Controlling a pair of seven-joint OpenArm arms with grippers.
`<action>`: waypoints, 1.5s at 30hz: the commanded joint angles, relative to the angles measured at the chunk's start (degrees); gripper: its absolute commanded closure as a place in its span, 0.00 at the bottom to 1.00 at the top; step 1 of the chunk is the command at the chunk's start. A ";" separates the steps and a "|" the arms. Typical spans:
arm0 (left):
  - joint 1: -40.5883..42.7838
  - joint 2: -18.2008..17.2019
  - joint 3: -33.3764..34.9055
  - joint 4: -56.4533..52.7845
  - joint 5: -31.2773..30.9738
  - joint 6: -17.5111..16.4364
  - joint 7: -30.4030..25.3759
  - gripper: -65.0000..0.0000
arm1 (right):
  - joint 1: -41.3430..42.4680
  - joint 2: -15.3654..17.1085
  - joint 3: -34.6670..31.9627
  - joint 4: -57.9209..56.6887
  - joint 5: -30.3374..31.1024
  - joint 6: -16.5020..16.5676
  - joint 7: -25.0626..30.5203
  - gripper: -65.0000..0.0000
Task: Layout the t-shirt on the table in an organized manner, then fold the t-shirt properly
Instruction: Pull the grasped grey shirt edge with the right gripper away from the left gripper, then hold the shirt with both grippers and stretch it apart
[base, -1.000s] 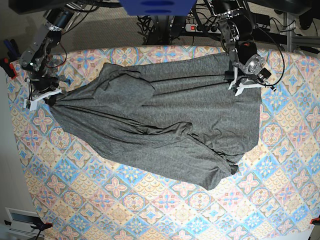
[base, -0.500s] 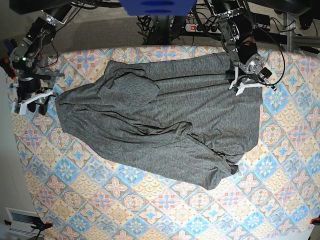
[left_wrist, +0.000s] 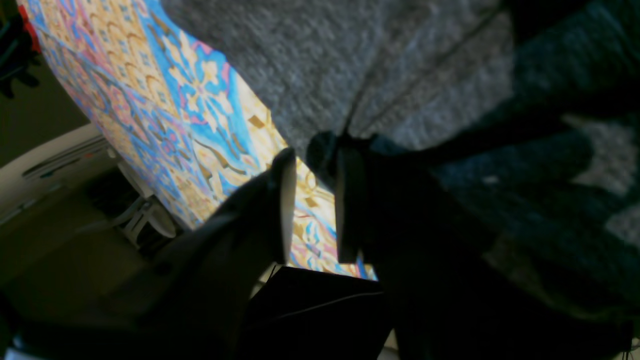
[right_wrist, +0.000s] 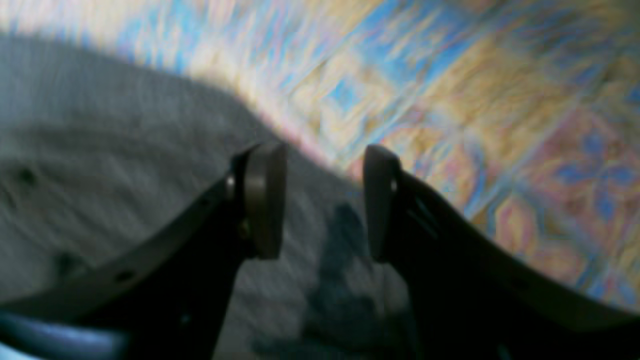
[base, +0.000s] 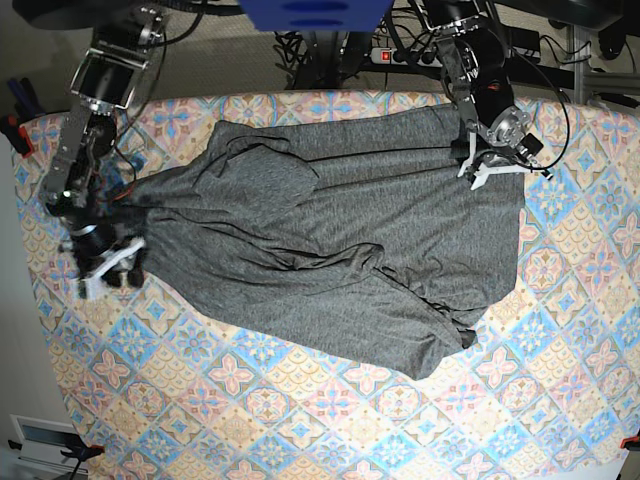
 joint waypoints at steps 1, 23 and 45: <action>-0.26 -0.08 -0.02 1.17 0.68 0.56 0.28 0.79 | 1.95 2.28 -1.00 -0.90 0.00 0.69 1.22 0.63; -1.76 0.01 -0.02 1.88 0.68 0.56 0.28 0.79 | 10.30 3.16 -11.90 -16.11 -19.43 13.43 9.66 0.63; -1.93 1.14 -0.02 4.43 2.88 0.56 0.01 0.79 | 16.81 3.51 -15.85 -27.89 -19.52 15.28 14.50 0.63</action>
